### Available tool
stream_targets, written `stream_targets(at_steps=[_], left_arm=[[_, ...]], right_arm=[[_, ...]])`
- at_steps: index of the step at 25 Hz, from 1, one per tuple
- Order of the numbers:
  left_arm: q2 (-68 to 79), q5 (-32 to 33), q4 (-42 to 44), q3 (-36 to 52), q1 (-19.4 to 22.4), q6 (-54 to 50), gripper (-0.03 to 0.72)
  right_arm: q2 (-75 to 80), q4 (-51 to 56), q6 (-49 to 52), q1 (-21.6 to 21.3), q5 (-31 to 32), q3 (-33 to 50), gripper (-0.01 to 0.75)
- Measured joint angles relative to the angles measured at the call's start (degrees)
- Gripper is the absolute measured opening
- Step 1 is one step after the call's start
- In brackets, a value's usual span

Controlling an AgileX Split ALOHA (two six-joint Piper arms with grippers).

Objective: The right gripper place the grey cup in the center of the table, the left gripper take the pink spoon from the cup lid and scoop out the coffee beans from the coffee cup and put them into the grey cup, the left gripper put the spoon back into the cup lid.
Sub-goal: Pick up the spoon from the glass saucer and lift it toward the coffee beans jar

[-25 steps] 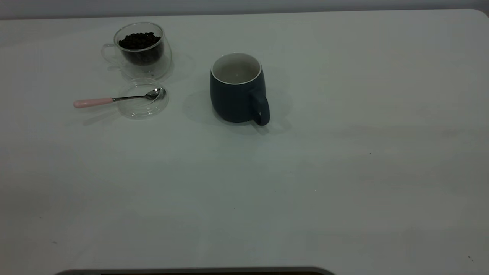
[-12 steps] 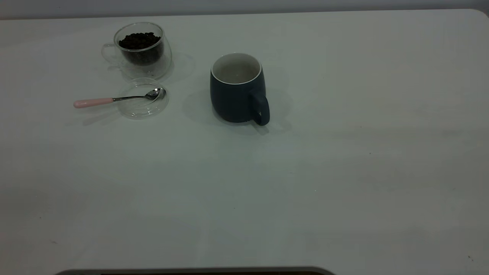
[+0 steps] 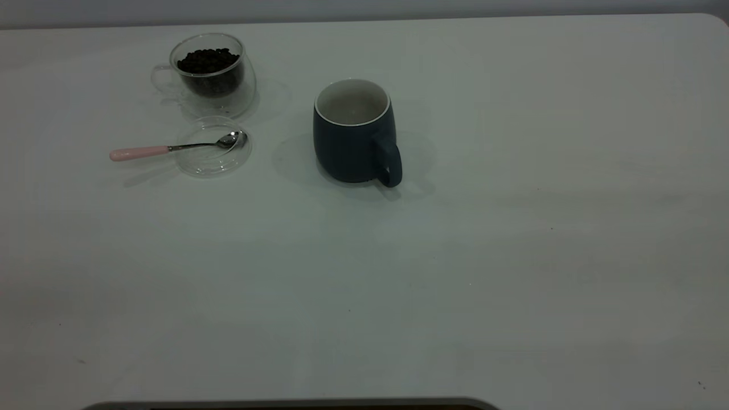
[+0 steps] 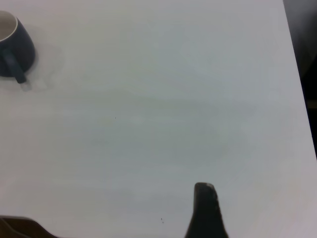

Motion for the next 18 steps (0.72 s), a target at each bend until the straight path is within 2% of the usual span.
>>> stream_targets(at_steps=[18], left_arm=[[0.97,-1.5,-0.65,-0.88,-0.74,-1.59,0.465]], right_arm=[[0.0,0.16,0.06,0.0,0.0,0.0,0.59]])
